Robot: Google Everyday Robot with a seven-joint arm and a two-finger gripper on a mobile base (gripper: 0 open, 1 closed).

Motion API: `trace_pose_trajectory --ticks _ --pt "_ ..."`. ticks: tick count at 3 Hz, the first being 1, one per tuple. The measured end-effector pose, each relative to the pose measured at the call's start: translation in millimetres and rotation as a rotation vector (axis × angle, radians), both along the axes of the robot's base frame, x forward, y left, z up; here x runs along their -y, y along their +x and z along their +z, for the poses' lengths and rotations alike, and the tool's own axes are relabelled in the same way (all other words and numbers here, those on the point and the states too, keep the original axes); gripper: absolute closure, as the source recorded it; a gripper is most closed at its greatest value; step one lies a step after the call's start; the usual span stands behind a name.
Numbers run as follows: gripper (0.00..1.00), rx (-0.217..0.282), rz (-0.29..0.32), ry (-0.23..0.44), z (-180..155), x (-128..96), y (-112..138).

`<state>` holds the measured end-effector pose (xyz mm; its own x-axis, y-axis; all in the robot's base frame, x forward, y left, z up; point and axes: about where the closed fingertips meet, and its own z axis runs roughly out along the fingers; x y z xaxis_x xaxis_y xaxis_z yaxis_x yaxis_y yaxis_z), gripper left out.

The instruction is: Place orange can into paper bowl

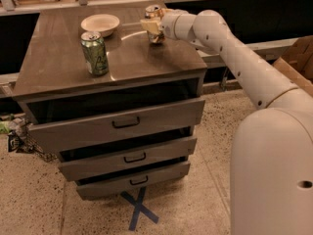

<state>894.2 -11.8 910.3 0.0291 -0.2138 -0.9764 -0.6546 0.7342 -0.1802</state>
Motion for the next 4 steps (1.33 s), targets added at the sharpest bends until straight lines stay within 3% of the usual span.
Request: trace_pose_trajectory --ticks 1,2,3,4 --pt "0.83 0.022 0.032 0.002 17 -7 5" --pt "1.00 0.025 0.112 0.029 30 -37 20" --pt "1.00 -0.010 0.141 0.086 32 -61 35" --pt "1.00 -0.053 0.117 0.146 40 -84 47"
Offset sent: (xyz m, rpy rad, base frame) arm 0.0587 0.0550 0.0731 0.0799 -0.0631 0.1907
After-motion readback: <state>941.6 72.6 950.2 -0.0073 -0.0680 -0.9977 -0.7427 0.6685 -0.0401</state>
